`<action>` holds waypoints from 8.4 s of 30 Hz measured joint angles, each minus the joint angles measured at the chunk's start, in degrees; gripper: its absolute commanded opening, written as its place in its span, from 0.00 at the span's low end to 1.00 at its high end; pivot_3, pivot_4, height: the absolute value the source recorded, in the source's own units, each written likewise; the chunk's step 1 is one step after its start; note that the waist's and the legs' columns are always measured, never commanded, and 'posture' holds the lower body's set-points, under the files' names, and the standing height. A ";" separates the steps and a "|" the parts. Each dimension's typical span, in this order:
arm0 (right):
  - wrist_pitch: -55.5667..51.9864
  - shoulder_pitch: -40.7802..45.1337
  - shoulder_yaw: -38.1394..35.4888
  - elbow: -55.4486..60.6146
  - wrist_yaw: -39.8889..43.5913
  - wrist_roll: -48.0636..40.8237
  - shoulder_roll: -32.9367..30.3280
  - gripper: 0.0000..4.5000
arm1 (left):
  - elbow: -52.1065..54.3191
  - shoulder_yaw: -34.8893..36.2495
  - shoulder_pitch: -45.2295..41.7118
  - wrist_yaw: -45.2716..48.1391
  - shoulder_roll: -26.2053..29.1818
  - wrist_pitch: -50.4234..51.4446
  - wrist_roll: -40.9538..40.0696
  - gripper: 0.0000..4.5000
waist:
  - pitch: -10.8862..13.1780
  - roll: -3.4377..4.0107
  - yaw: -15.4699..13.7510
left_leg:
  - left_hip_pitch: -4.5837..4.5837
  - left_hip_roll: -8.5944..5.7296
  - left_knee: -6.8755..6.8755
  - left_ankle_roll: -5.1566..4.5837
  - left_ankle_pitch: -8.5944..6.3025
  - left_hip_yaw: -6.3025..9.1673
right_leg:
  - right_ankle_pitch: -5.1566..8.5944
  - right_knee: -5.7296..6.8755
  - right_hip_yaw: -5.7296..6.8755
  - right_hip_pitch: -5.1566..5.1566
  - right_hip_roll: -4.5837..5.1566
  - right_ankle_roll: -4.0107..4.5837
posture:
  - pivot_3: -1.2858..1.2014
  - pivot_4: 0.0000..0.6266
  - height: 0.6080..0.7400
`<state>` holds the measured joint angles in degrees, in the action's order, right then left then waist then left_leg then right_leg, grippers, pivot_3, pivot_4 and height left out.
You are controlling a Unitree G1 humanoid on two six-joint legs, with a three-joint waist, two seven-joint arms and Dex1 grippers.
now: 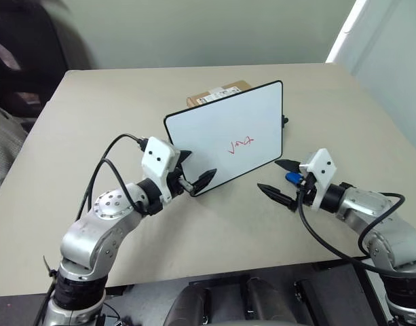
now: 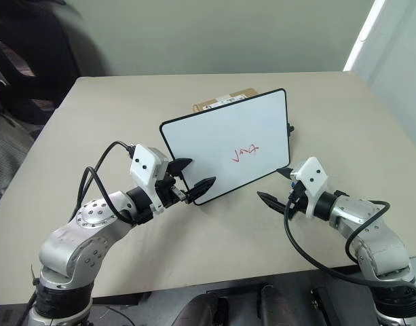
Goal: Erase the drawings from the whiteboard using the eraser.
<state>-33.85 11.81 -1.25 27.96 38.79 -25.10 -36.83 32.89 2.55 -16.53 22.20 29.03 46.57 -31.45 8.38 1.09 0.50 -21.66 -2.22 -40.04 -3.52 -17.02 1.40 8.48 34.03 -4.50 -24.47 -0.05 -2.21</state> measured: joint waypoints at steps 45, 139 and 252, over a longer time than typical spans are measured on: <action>-32.60 9.52 -0.56 -11.89 -16.39 4.25 -0.42 0.95 | 0.16 -1.47 -5.61 -2.17 -1.36 7.07 -1.11 1.00 | 0.00 0.01 -0.30 | -0.13 0.00 0.03 -0.06 0.02 0.00 | -0.24 -0.05 0.03 -0.14 0.01 -0.43 | 0.52 0.24 1.00; -25.43 24.72 4.04 -16.68 -16.47 8.96 16.00 0.18 | 0.77 -0.40 -1.74 -0.09 -0.76 5.51 -1.72 1.00 | 0.00 0.01 -0.36 | -0.29 0.00 0.03 -0.08 0.09 0.00 | -0.08 -0.02 0.11 -0.35 0.04 -0.02 | 0.52 0.24 1.00; -42.55 33.32 9.25 -20.61 -11.90 1.09 17.00 0.13 | 1.64 0.86 -0.48 -1.52 -0.77 6.04 -3.25 1.00 | 0.01 0.01 -0.02 | -0.35 0.03 0.07 0.01 0.14 0.02 | -0.04 0.10 0.21 -0.48 0.02 0.21 | 0.52 0.24 1.00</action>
<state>-76.40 45.13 8.00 7.35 26.89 -24.01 -19.83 34.52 3.41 -17.02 20.68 28.26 52.61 -34.69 8.38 1.10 0.48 -22.01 -2.19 -39.97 -3.51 -16.87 1.42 8.45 34.13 -4.30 -24.95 -0.02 -2.00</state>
